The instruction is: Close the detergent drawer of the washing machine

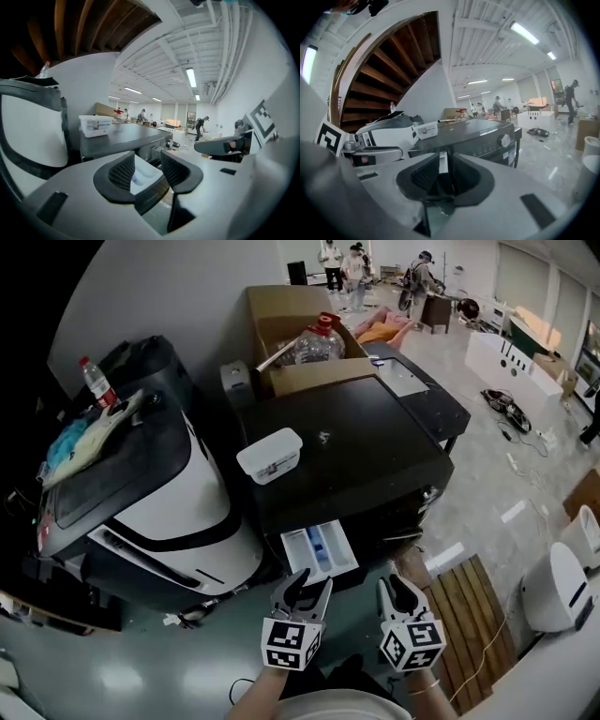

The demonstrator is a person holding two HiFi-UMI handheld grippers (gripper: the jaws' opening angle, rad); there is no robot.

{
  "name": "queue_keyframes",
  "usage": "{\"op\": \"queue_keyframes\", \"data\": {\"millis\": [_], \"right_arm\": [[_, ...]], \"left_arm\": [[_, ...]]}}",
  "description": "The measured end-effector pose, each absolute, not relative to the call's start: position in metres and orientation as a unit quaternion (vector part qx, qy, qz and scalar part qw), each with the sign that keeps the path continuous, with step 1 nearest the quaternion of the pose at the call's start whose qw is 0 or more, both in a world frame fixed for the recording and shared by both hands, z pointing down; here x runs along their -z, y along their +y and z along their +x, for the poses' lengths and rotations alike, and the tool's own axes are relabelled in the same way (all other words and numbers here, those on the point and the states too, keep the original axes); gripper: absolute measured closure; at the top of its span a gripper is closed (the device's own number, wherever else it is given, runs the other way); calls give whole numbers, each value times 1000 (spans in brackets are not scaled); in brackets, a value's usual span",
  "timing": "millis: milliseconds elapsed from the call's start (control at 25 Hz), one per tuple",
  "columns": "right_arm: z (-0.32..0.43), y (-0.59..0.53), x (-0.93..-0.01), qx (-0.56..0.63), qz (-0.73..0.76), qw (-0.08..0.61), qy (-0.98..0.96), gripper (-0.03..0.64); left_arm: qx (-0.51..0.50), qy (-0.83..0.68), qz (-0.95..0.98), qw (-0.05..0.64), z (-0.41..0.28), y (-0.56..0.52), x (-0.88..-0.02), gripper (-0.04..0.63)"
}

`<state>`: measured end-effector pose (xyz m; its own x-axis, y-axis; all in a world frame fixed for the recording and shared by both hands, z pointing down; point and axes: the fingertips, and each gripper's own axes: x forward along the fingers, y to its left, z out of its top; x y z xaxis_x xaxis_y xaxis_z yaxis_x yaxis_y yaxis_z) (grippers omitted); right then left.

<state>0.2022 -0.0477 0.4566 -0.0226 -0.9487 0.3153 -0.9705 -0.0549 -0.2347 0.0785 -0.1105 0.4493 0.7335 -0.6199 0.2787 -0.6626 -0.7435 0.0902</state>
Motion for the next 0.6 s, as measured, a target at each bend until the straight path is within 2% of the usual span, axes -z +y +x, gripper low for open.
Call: {"op": "queue_keyframes", "data": {"millis": [280,600], "right_arm": [[174,-61,-475,-203,645,70,-733,537],[175,-60,-499,-198,634,115,-738,537]], "left_arm": [[-131,-433,883,123,16,-107,-471,442],[-144,-475,855,151,-17,-93,-498,431]]}}
